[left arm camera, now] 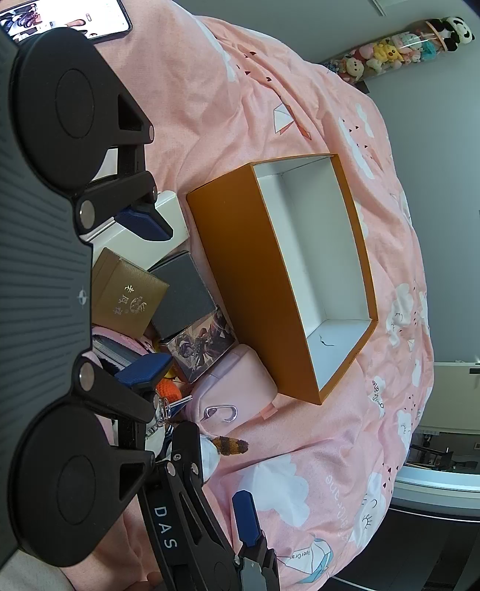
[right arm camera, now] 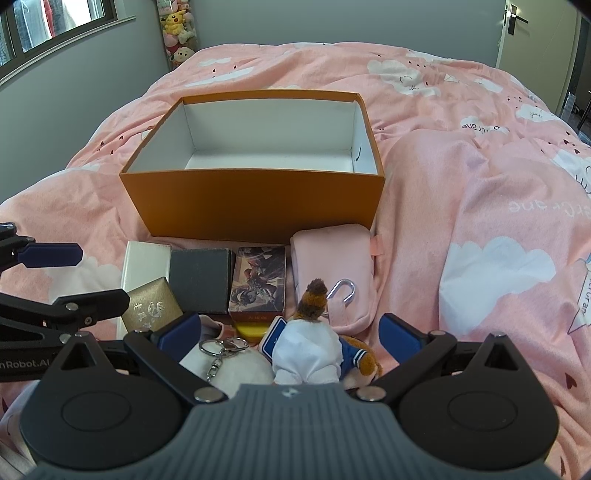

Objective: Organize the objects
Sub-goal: 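Move left tool to white glasses box while right tool reaches gold square box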

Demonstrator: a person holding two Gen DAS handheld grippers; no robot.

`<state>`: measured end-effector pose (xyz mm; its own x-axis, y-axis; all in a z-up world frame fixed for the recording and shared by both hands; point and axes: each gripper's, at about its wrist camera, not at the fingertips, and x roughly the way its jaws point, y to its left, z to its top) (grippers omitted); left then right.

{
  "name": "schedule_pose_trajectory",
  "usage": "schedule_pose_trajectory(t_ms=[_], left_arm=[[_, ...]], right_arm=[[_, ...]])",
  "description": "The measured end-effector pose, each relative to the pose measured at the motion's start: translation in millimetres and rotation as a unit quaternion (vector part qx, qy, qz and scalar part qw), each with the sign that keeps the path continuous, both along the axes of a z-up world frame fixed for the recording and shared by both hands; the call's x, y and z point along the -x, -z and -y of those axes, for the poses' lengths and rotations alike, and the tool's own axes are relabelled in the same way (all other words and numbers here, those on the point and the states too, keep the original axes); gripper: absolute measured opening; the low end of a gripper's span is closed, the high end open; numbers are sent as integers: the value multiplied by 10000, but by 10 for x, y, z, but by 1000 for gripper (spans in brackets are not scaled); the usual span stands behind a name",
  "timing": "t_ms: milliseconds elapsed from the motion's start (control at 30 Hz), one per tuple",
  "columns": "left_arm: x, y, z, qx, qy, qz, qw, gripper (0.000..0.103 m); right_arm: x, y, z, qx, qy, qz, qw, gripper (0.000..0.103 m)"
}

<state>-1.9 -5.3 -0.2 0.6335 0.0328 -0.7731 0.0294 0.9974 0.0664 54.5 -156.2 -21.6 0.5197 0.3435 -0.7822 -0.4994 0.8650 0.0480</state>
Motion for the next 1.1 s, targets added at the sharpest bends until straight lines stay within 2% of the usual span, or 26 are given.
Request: schedule_pose_trajectory(t_ms=[433, 567, 700, 767, 833, 1000, 1067, 1100], left_arm=[[-1, 20, -31, 132, 50, -63, 9999, 75], [-12, 3, -135, 305, -12, -122, 9995, 65], [-55, -16, -335, 656, -208, -250, 9973, 53], [-77, -21, -447, 813, -329, -320, 9956, 48], [-96, -22, -541, 923, -433, -381, 9941, 46], [-129, 34, -705, 1201, -439, -606, 9899, 42], [-164, 108, -762, 1341, -494, -753, 9869, 42], [-176, 142, -778, 1372, -527, -839, 9856, 42]], right_arm=[[-3, 6, 0, -3, 4, -14, 10000, 102], [-5, 23, -10, -2, -15, -23, 10000, 102], [-47, -1, -17, -14, -80, -31, 10000, 102], [-102, -30, -36, -26, -151, -82, 9998, 99], [-155, -58, -62, -80, -257, -199, 9994, 88], [-289, -92, -159, -255, -544, -633, 9962, 75], [-345, -104, -238, -325, -713, -787, 9938, 68], [-374, -103, -291, -379, -827, -886, 9919, 61]])
